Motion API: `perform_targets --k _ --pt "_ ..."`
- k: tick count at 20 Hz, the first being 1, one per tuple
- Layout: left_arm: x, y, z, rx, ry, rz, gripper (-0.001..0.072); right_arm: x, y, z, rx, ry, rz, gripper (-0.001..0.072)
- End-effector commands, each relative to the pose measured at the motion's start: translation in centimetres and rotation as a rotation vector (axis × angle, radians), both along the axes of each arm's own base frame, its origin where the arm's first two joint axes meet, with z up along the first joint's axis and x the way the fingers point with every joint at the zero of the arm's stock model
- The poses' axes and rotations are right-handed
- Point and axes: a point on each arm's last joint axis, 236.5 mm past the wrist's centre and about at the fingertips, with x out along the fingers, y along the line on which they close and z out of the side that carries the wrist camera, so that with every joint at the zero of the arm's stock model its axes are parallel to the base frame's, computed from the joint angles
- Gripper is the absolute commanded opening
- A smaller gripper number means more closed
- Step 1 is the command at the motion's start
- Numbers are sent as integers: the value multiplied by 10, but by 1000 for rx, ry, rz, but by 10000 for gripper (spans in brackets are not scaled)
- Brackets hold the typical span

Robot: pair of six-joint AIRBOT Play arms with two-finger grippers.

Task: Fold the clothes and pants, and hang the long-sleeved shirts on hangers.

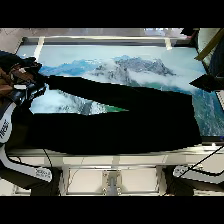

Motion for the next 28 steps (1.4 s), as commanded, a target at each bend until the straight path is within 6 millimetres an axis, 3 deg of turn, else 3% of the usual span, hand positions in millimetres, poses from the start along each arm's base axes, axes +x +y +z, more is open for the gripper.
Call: perform_targets --k 1,6,8,11,16,19,24,28 --pt "4 9 -12 18 7 29 705 0 1 1 -2 -1 4 347" --pt "22 13 -18 23 -4 36 685 0 1 1 -1 0 5 347" --pt "31 16 -16 27 -18 37 645 0 1 1 -1 0 5 347" --pt "42 10 -21 28 -20 23 645 0 2 1 1 0 3 346" --pt "34 2 -33 -18 25 -28 608 -2 3 0 5 9 9 346" --pt "30 9 -35 -30 36 -28 608 -2 3 0 5 8 9 346" --pt "36 22 -38 -12 10 45 606 -2 3 0 4 7 8 346" --pt "47 14 -46 -27 7 40 563 -1 2 0 4 5 6 346"
